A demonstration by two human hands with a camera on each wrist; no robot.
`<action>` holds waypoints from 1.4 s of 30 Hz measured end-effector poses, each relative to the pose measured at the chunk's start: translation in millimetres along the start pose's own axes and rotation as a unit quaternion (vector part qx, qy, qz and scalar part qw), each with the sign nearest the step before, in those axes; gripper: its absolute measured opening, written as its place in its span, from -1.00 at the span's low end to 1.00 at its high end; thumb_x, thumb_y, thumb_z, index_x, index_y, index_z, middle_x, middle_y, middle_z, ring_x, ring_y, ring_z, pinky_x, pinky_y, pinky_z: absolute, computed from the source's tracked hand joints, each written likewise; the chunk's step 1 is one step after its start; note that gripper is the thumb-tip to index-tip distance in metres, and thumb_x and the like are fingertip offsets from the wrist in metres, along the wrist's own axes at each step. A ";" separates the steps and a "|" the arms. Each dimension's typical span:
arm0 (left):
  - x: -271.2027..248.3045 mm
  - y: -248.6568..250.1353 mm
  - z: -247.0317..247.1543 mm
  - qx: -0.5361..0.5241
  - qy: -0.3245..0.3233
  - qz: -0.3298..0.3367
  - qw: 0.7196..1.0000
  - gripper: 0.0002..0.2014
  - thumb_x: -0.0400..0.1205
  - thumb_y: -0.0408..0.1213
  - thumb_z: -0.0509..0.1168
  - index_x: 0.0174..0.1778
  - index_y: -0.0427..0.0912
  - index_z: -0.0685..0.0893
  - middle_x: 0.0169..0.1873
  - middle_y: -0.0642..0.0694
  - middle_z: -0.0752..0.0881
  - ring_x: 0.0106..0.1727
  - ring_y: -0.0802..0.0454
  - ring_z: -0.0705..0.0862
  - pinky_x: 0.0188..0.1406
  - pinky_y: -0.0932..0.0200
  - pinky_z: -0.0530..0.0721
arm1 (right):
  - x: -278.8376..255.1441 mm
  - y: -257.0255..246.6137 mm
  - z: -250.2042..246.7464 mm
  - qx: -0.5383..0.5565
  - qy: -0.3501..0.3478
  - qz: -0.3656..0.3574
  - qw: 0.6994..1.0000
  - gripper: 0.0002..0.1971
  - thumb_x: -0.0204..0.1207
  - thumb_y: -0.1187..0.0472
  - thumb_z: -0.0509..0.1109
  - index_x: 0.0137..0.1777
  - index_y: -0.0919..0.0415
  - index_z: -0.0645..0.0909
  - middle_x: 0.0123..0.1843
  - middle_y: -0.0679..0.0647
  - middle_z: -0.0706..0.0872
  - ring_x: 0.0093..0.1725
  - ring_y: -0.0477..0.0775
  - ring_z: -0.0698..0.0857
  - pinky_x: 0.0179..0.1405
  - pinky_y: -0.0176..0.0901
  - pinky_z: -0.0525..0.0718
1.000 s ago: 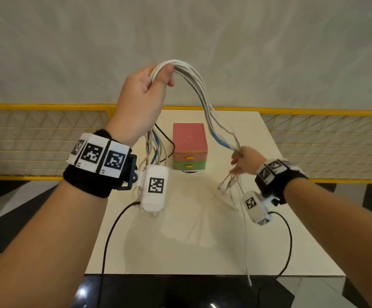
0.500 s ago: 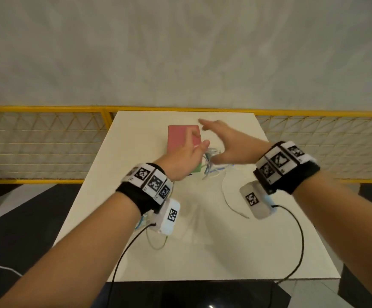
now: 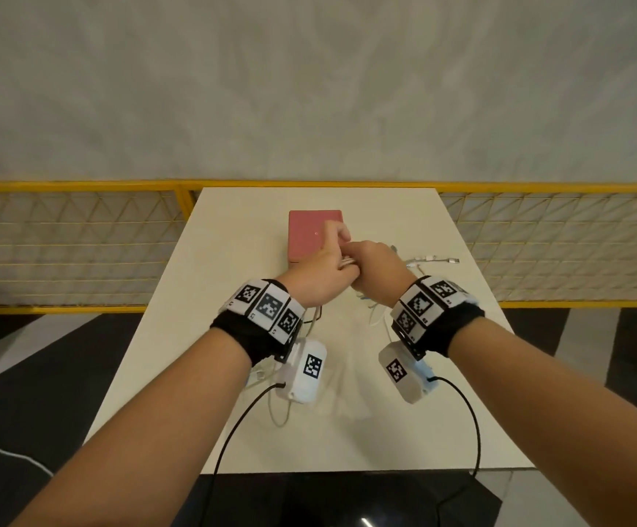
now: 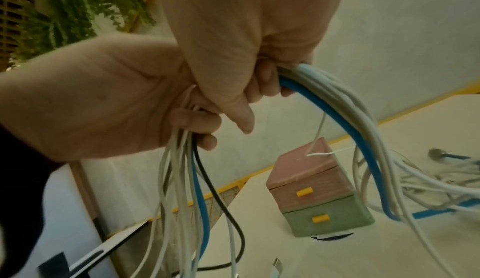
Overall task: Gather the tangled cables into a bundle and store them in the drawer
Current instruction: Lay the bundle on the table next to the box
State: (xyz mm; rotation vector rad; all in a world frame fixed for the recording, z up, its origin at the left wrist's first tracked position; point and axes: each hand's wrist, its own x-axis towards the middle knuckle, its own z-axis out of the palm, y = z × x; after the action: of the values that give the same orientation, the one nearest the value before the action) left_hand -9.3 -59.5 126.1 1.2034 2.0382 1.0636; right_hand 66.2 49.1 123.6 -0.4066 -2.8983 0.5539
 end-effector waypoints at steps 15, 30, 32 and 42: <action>-11.3 -34.0 9.6 0.200 0.027 -0.032 0.979 -0.62 0.81 -0.08 0.00 0.34 -0.26 0.53 0.01 -0.31 0.74 0.04 -0.25 0.69 0.07 -0.07 0.62 | -21.6 37.0 -18.7 -0.109 0.082 0.040 0.990 -0.03 0.33 0.08 0.55 0.65 0.09 0.05 0.52 0.17 0.34 0.58 0.21 0.25 0.59 0.32 0.09; -30.6 -36.3 -17.9 0.078 0.012 0.015 0.997 -0.78 0.77 -0.09 0.17 0.19 -0.07 0.65 -0.44 -0.03 0.58 -0.42 0.05 0.56 -0.40 0.22 0.52 | -21.0 52.8 -30.9 0.125 0.123 0.106 0.979 -0.86 0.40 0.33 0.49 -0.09 0.11 0.71 -0.33 -0.01 0.69 -0.39 -0.16 0.59 -0.39 -0.37 0.45; -29.8 -41.7 -14.7 0.108 0.024 0.009 0.994 -0.73 0.79 -0.09 0.11 0.34 0.02 0.60 -0.26 -0.10 0.68 -0.30 -0.02 0.62 -0.29 0.17 0.58 | -26.7 56.9 -23.6 0.118 0.100 0.116 0.981 -0.89 0.41 0.29 0.50 -0.08 0.15 0.72 -0.28 0.03 0.70 -0.29 0.00 0.64 -0.30 -0.30 0.46; -16.4 -0.5 8.5 0.261 0.023 0.008 0.965 -0.72 0.77 -0.25 0.12 0.25 -0.31 0.63 -0.04 -0.31 0.76 -0.08 -0.22 0.72 -0.22 0.03 0.57 | -29.5 1.2 4.5 -0.064 0.020 -0.108 0.992 -0.38 0.37 0.32 0.44 0.46 0.12 0.39 0.21 0.14 0.63 0.13 0.17 0.63 0.14 0.02 0.55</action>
State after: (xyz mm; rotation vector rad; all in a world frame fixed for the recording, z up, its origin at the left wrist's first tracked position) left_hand 4.5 -71.1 122.0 1.4525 2.4358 0.5719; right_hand 93.5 40.0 115.8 -0.1135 -2.8988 0.3231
